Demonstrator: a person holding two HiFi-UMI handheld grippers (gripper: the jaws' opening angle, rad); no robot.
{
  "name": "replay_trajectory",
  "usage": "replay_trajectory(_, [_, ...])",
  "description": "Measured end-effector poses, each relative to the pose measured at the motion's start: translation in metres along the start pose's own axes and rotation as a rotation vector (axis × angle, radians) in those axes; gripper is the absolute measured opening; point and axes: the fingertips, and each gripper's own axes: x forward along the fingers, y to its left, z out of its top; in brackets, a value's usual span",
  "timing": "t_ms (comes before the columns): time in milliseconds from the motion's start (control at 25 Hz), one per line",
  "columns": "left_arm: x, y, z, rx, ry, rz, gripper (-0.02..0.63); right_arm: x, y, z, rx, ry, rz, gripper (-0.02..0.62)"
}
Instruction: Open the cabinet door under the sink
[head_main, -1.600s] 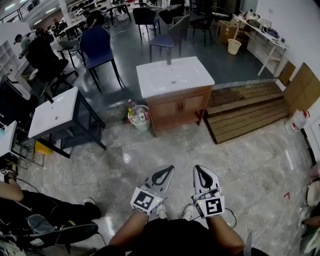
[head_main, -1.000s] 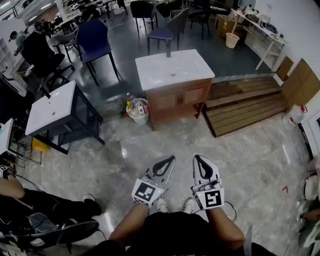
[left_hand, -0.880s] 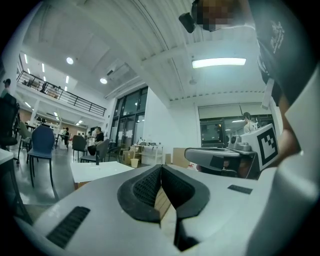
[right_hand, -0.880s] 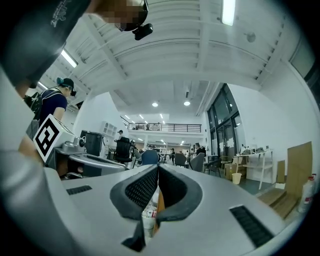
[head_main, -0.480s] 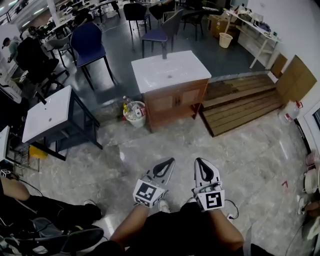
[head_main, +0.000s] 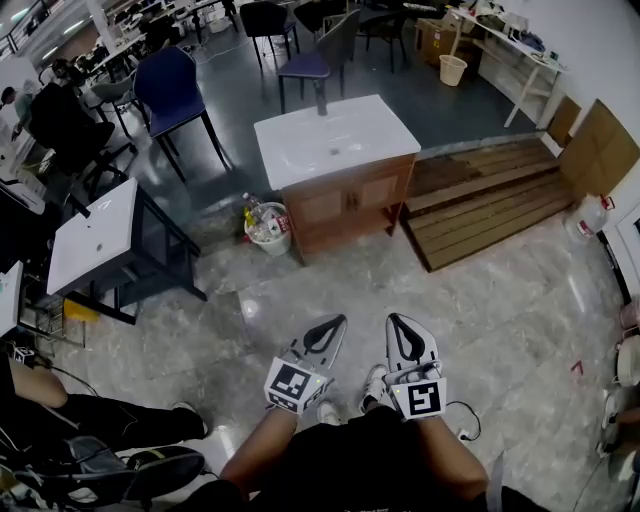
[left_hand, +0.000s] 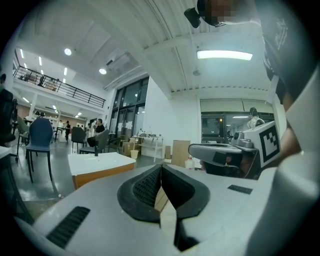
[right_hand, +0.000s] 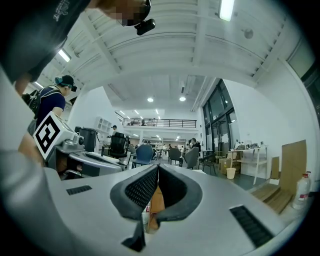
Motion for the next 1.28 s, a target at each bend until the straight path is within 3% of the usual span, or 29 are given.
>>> replay_trajectory(640, [0.117,0.016,-0.015,0.017,0.072,0.066,0.023,0.06,-0.099,-0.039,0.026,0.001,0.088,0.023])
replay_trajectory(960, [0.144,0.035,-0.004,0.014,0.07,0.113,0.023,0.09,-0.124,-0.045,0.031,0.006,0.126,0.023])
replay_trajectory(1280, [0.169,0.08,-0.003,-0.001,0.052,0.142,0.023,0.147,-0.139,-0.055,0.037,0.009,0.147,0.023])
